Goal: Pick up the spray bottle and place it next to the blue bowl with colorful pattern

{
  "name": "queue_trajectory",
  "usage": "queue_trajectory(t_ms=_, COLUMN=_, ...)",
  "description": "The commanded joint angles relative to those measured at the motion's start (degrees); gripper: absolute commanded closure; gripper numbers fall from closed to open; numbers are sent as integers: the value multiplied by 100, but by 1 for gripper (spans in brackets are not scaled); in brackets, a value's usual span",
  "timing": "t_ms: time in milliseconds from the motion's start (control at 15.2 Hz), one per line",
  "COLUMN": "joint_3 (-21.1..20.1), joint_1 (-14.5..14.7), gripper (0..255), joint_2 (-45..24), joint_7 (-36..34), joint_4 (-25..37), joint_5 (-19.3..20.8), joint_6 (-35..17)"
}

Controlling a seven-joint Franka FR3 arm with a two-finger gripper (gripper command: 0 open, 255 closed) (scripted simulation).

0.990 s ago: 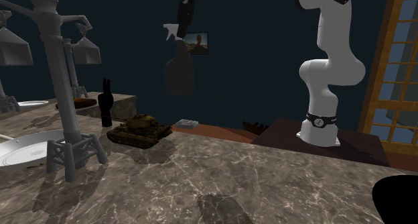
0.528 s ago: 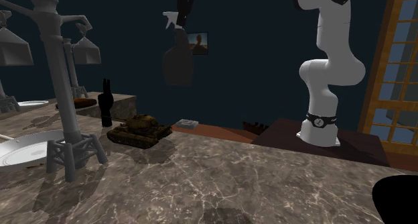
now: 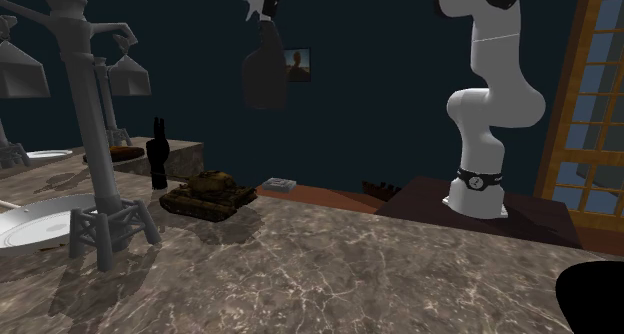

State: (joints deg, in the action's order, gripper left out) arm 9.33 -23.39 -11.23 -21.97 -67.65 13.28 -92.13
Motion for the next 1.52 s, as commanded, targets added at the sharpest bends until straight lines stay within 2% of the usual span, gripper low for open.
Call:
queue_trajectory(t_ms=0, joint_3=5, joint_1=-13, gripper=255, joint_2=-118, joint_7=57, joint_4=320, joint_5=-24, joint_6=198)
queue_trajectory(t_ms=198, joint_3=14, joint_1=-35, gripper=255, joint_2=-314, joint_7=140, joint_4=829, joint_5=-60, joint_6=501)
queue_trajectory(t_ms=462, joint_3=-172, joint_1=355, gripper=255, joint_2=427, joint_7=-400, joint_4=-157, joint_5=200, joint_6=387)
queue_trajectory(t_ms=726, joint_3=-415, joint_1=675, gripper=255, joint_2=983, joint_7=-936, joint_4=-830, joint_5=388, joint_6=420)
queue_trajectory(t_ms=1056, joint_3=-770, joint_1=1019, gripper=255, joint_2=1493, joint_7=-1600, joint_4=-1394, joint_5=528, joint_6=576)
queue_trajectory(t_ms=1452, joint_3=-1251, joint_1=1389, gripper=255, joint_2=1874, joint_7=-2392, joint_4=-1760, joint_5=586, joint_6=863)
